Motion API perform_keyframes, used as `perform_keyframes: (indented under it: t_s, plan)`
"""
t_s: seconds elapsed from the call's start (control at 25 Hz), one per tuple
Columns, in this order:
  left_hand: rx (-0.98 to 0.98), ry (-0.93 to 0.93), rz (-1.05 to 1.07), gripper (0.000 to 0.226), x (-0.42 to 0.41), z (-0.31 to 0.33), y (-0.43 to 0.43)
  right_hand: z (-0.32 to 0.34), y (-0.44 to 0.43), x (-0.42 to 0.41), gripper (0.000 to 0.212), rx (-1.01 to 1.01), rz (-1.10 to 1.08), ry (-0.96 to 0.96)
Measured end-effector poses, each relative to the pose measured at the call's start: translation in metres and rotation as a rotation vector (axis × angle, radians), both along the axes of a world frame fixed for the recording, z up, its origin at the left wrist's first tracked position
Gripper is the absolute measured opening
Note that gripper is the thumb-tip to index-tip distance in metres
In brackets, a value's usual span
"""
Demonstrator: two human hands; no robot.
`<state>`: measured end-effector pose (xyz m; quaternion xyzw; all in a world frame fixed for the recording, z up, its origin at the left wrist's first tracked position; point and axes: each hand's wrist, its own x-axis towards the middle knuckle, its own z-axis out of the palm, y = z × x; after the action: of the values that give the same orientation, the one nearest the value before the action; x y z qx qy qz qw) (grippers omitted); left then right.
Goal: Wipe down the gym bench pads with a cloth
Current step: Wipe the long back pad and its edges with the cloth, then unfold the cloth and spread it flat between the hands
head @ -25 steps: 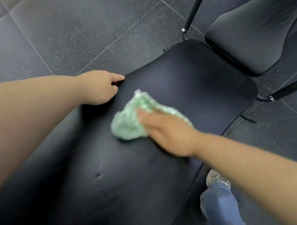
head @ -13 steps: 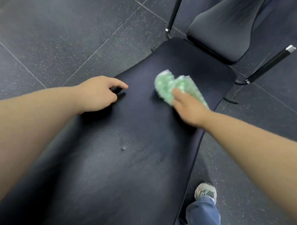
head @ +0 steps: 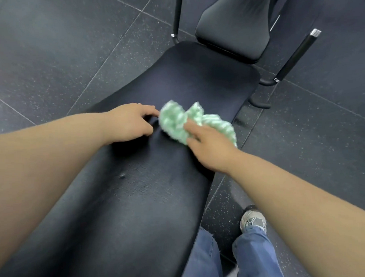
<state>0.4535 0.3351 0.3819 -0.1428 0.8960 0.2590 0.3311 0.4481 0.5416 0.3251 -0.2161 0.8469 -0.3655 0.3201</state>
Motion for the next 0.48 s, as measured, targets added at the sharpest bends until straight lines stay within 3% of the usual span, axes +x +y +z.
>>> perform_keyframes:
  t_s: [0.12,0.28,0.36,0.48]
  plan:
    - [0.027,0.041,0.062,0.045,0.004,0.005,0.003,0.019,0.011,0.04,0.034,-0.184,0.02,-0.193]
    - [0.192,-0.057,-0.084,0.046,0.019,0.01,0.039,0.033,0.02,0.032,0.045,-0.402,-0.47,-0.422]
    - [0.373,-0.057,-0.006,0.051,0.02,0.009,0.064,0.03,0.029,0.022,0.045,-0.537,-0.708,-0.55]
    - [0.597,-0.119,0.104,0.061,0.017,0.006,0.094,0.019,0.06,0.02,0.031,-0.675,-0.789,-0.814]
